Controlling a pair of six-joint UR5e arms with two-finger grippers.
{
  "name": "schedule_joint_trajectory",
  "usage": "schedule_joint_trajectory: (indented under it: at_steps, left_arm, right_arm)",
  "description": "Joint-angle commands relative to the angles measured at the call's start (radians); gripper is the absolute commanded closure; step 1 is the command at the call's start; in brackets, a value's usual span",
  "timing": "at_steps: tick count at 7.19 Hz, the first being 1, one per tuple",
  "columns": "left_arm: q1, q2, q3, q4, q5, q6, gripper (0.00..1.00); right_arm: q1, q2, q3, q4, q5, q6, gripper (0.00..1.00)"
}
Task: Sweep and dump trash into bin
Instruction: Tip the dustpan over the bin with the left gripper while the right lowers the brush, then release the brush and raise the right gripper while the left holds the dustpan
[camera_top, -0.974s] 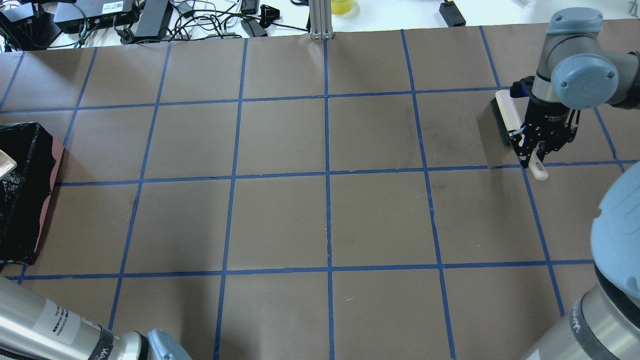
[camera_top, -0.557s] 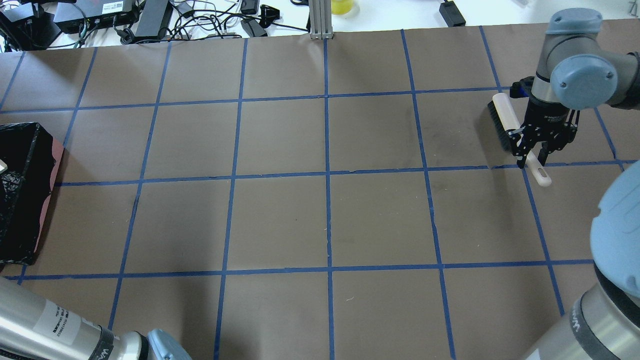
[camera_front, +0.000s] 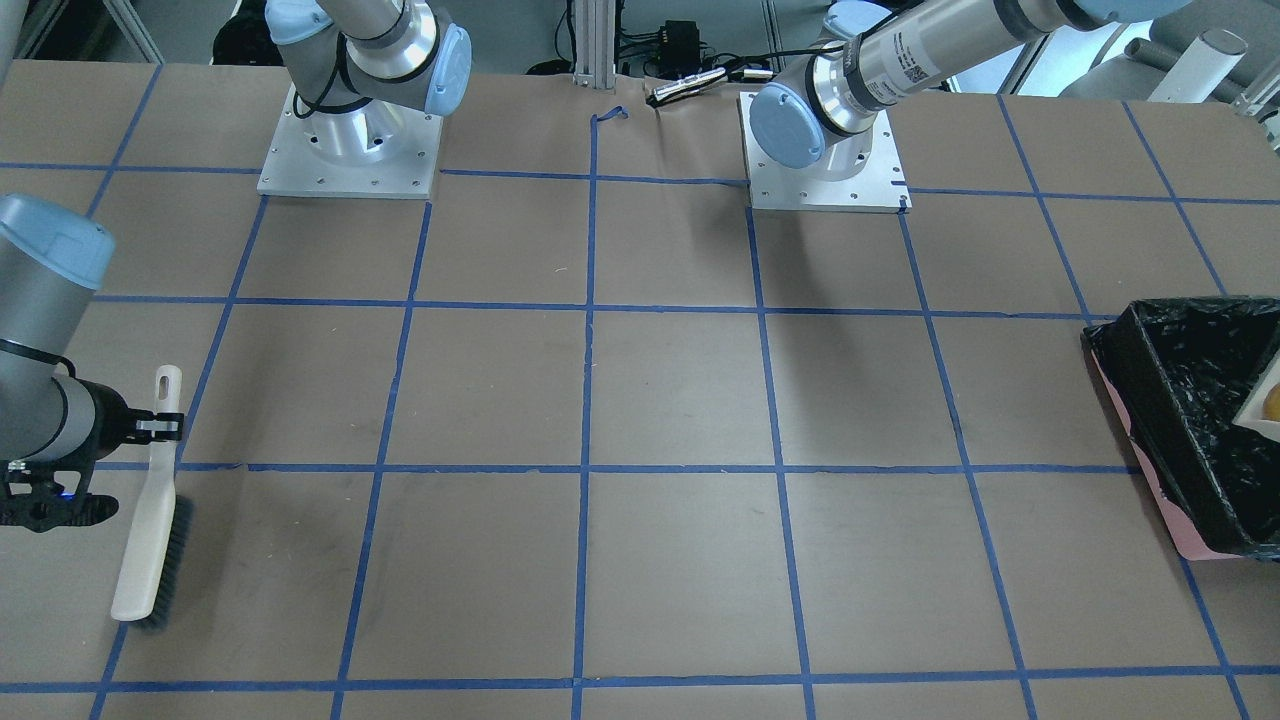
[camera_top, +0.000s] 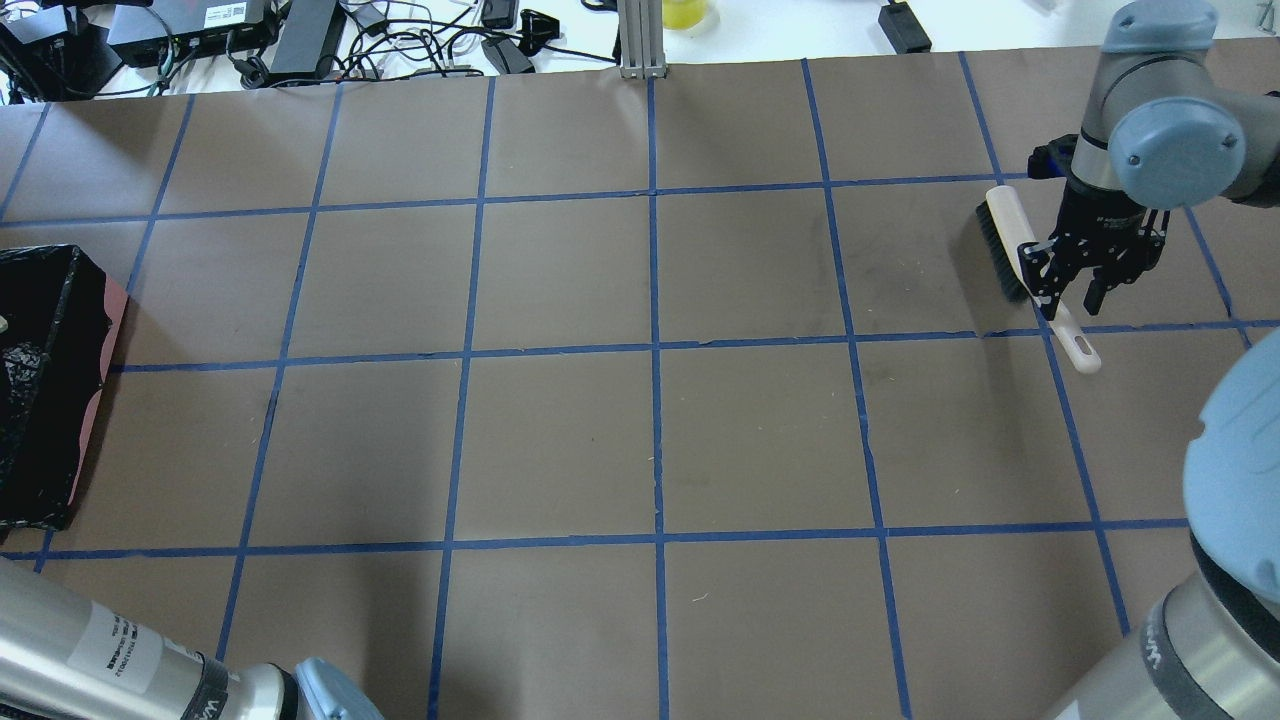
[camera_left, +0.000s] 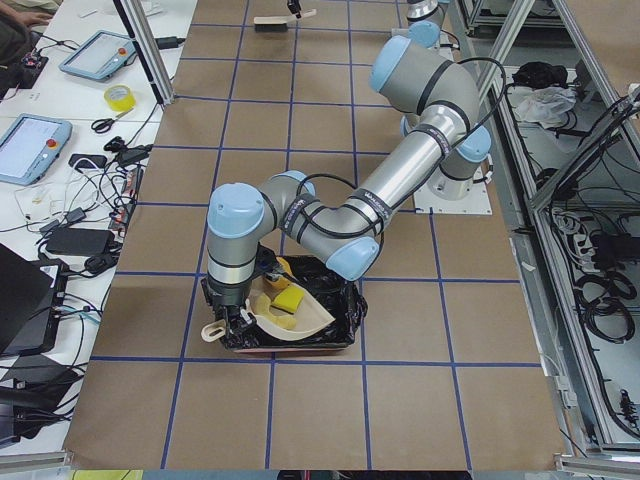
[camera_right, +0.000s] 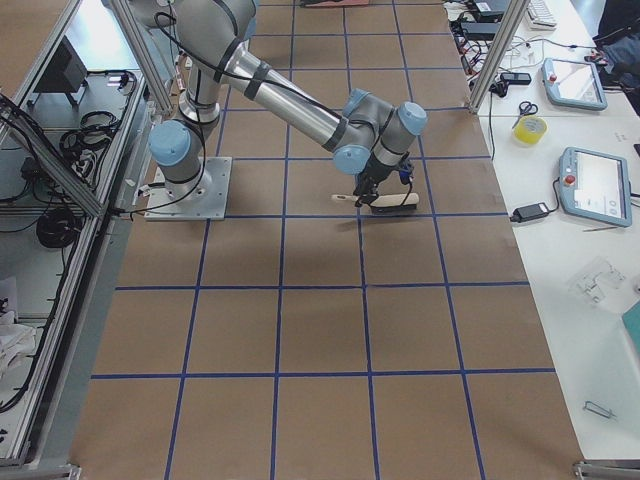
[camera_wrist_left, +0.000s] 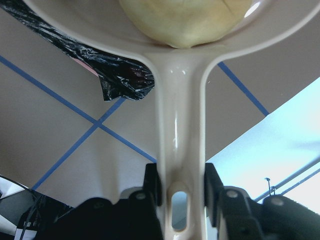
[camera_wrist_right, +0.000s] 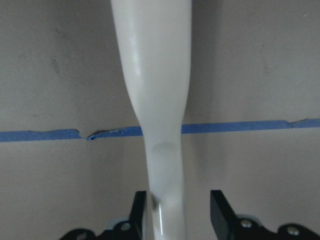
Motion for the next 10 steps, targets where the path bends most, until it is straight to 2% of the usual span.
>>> schedule_joint_trajectory:
  at_steps: [1,2,3,5,6,7,10]
  left_arm:
    - [0.0,0.033,-0.087,0.109,0.0,0.003,1.0]
    - [0.0,0.056,-0.154,0.207,-0.002,0.012,1.0]
    - [0.0,0.088,-0.222,0.274,-0.002,0.015,1.0]
    - [-0.001,0.136,-0.262,0.275,0.0,0.017,1.0]
    - [-0.001,0.153,-0.291,0.277,-0.002,0.041,1.0]
    - [0.0,0.171,-0.334,0.333,-0.005,0.081,1.0]
    - [0.002,0.231,-0.437,0.422,-0.017,0.11,1.0]
  right_arm:
    - [0.008,-0.087,-0.055,0.032,0.013,-0.008,0.07]
    - [0.011,-0.135,-0.069,0.035,0.064,-0.014,0.0]
    - [0.013,-0.195,-0.081,0.035,0.1,-0.011,0.0]
    - [0.014,-0.33,-0.083,0.093,0.105,0.001,0.0]
    - [0.049,-0.347,-0.086,0.099,0.172,0.045,0.0]
    - [0.139,-0.361,-0.096,0.1,0.172,0.18,0.0]
    - [0.344,-0.41,-0.118,0.138,0.168,0.362,0.0]
